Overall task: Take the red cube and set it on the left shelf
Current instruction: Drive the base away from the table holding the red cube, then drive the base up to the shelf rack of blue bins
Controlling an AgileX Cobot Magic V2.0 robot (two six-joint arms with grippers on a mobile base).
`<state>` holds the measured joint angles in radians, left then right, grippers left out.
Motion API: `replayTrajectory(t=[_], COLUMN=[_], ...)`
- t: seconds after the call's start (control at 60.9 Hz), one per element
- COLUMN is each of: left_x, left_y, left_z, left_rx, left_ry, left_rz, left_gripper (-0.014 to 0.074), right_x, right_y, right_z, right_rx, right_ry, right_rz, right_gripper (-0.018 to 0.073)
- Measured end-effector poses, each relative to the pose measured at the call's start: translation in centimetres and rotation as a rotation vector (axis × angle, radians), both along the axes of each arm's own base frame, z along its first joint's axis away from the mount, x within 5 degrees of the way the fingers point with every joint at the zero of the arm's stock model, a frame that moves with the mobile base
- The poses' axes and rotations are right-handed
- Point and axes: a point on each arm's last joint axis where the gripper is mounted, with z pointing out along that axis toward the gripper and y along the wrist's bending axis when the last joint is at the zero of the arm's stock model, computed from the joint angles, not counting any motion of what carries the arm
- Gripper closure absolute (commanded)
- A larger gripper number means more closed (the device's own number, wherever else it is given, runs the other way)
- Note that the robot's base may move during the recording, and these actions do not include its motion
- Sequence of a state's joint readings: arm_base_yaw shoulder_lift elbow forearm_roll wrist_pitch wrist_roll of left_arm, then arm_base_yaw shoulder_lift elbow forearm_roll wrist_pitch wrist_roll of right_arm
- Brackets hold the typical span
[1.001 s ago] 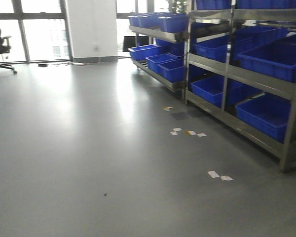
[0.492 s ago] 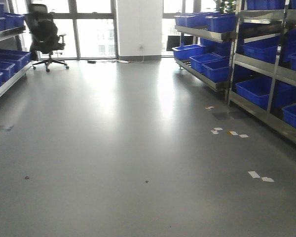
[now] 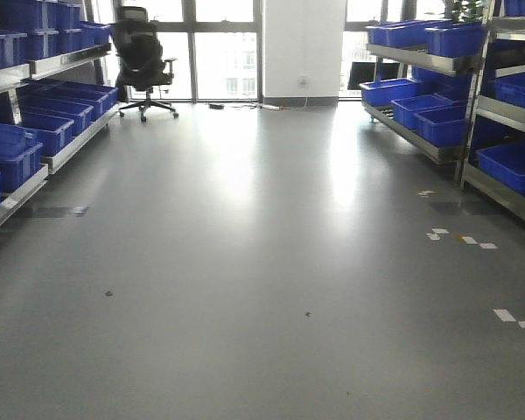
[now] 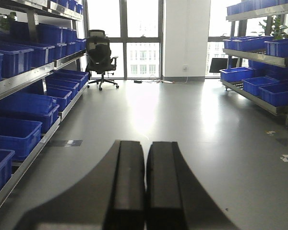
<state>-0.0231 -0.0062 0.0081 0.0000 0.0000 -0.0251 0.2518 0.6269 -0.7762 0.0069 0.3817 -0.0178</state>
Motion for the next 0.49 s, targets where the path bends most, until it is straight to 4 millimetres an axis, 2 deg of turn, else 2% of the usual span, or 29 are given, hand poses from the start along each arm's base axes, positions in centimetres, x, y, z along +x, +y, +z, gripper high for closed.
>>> replayTrajectory(t=[0.492], left_x=[0.00], left_y=[0.00], left_z=[0.00], left_rx=[0.000], left_ry=[0.000], left_rz=[0.000], left_gripper=[0.0495], right_x=[0.01], right_y=[0.00], right_z=[0.04], right_rx=[0.001], right_ry=[-0.004], right_rz=[0.000], right_gripper=[0.0503])
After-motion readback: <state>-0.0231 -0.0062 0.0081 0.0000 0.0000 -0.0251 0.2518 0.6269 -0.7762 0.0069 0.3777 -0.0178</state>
